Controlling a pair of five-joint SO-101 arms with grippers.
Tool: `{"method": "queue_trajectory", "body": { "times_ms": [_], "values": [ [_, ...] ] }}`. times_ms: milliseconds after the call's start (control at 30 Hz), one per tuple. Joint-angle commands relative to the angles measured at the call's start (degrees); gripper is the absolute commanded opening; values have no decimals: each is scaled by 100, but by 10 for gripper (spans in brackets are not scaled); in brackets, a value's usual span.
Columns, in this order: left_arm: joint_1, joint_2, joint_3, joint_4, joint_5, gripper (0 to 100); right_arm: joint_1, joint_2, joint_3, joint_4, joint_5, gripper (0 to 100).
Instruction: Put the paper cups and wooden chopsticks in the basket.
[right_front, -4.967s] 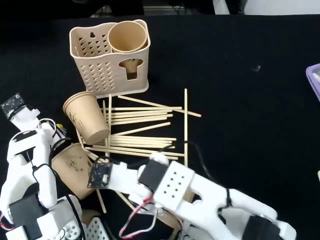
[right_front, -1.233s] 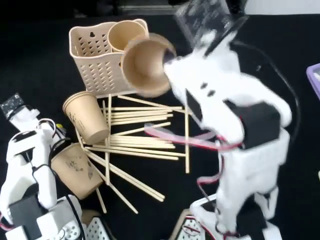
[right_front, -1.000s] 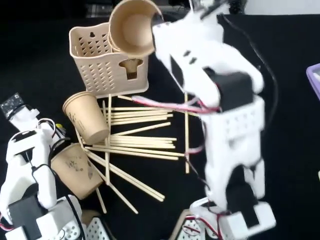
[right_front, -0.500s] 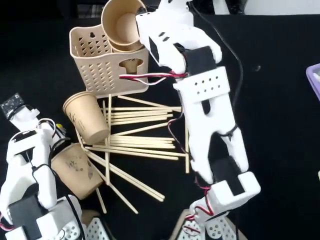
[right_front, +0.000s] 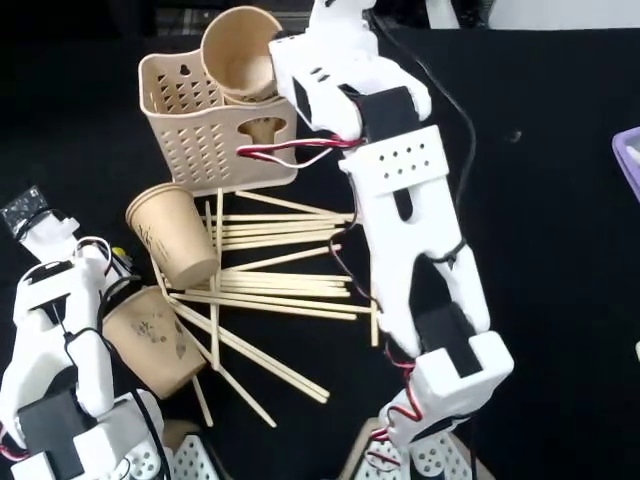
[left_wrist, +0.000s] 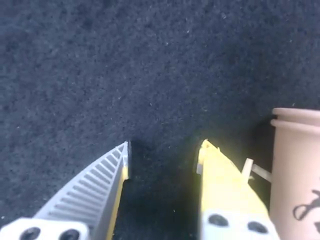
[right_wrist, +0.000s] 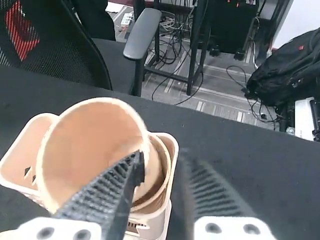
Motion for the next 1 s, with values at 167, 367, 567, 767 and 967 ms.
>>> {"method": "queue_trajectory", "body": {
  "times_ms": [167, 367, 567, 767, 967],
  "values": [
    [-40, -44, -171, -79, 26, 223, -53, -180, -1288, 747, -44, 198],
    [-40, -44, -171, -79, 26, 223, -79, -145, -1859, 2004, 0, 200],
    [-40, -44, -171, -79, 26, 223, -246, -171, -1868, 3508, 9, 200],
    [-40, -44, -171, -79, 26, 223, -563, -154, -1490, 4220, 9, 199],
    [-40, -44, -171, -79, 26, 223, -756, -558, -224, 4211, 440, 198]
  ]
}}
